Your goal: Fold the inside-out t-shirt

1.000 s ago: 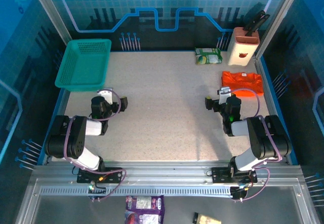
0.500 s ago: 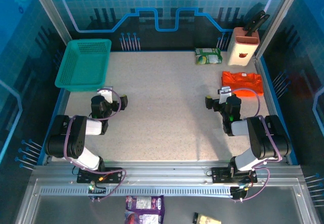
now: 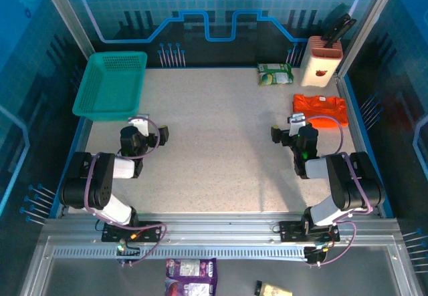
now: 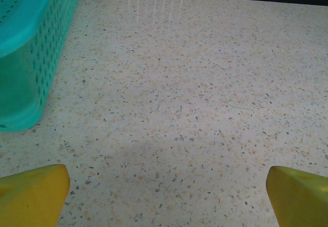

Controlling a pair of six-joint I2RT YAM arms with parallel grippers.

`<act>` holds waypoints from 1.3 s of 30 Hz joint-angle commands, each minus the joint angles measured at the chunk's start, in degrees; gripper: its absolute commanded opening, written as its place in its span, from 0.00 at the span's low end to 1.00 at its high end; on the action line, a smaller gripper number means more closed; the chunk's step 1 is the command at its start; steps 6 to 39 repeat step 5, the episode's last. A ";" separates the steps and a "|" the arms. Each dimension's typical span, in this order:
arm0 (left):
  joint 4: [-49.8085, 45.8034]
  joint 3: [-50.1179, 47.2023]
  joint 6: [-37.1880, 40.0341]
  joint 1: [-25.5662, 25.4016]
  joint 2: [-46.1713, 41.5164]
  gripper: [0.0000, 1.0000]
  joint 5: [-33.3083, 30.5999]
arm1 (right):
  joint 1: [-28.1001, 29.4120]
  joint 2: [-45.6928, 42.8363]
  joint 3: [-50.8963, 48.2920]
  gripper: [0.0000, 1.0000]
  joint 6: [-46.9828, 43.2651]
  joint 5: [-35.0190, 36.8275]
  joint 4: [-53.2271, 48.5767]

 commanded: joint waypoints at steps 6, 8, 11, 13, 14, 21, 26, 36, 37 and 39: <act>2.18 0.94 0.18 -0.27 -0.01 0.99 -0.44 | 0.59 0.28 1.10 1.00 -1.78 -1.86 1.30; 2.18 0.94 0.18 -0.27 -0.01 0.99 -0.44 | 0.59 0.28 1.10 1.00 -1.78 -1.86 1.30; 2.18 0.94 0.18 -0.27 -0.01 0.99 -0.44 | 0.59 0.28 1.10 1.00 -1.78 -1.86 1.30; 2.18 0.94 0.18 -0.27 -0.01 0.99 -0.44 | 0.59 0.28 1.10 1.00 -1.78 -1.86 1.30; 2.18 0.94 0.18 -0.27 -0.01 0.99 -0.44 | 0.59 0.28 1.10 1.00 -1.78 -1.86 1.30; 2.18 0.94 0.18 -0.27 -0.01 0.99 -0.44 | 0.59 0.28 1.10 1.00 -1.78 -1.86 1.30; 2.18 0.94 0.18 -0.27 -0.01 0.99 -0.44 | 0.59 0.28 1.10 1.00 -1.78 -1.86 1.30; 2.18 0.94 0.18 -0.27 -0.01 0.99 -0.44 | 0.59 0.28 1.10 1.00 -1.78 -1.86 1.30; 2.18 0.94 0.18 -0.27 -0.01 0.99 -0.44 | 0.59 0.28 1.10 1.00 -1.78 -1.86 1.30; 2.18 0.94 0.18 -0.27 -0.01 0.99 -0.44 | 0.59 0.28 1.10 1.00 -1.78 -1.86 1.30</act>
